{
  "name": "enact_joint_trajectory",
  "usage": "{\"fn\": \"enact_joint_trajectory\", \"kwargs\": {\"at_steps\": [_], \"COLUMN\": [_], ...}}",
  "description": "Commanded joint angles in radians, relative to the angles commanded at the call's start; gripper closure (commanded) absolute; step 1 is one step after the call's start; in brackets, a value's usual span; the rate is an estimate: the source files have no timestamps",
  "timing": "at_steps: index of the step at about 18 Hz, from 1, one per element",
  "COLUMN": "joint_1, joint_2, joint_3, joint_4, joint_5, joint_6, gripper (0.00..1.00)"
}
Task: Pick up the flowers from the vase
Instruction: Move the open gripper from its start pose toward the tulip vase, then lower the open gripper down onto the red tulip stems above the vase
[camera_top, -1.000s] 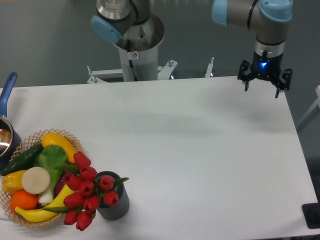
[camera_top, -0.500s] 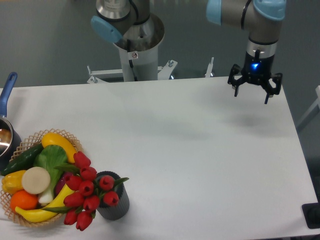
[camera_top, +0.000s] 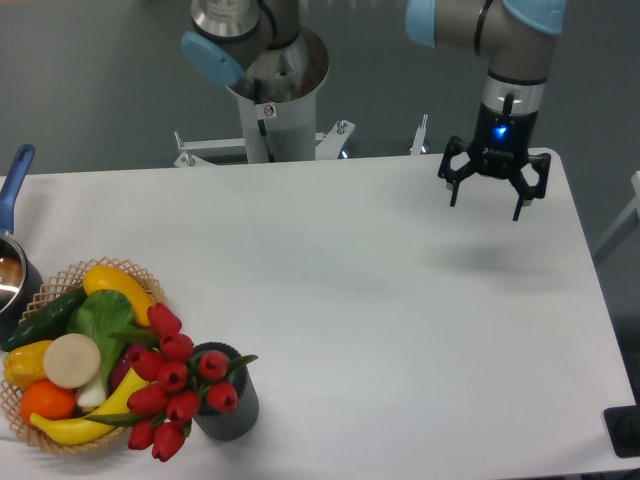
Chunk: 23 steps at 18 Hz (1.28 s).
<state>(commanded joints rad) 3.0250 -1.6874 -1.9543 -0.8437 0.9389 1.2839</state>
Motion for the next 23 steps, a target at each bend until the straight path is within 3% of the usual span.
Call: {"fn": "enact_joint_trajectory", "kwargs": {"at_steps": [6, 9, 13, 19, 23], "joint_1": [-0.041, -0.049, -0.045, -0.063, -0.118], "joint_2": [0.006, -0.008, -0.012, -0.031, -0.060], "joint_3": [-0.015, -0.020, -0.043, -0.064, -0.054], "joint_4": [0.003, 0.047, 0.049, 0.049, 0.051], "joint_5": [-0.011, -0.110, -0.287, -0.455, -0.477], "joint_6": [0.002, 0.003, 0.003, 0.009, 0.005], "gripper": [0.00, 0.00, 0.00, 0.00, 0.00]}}
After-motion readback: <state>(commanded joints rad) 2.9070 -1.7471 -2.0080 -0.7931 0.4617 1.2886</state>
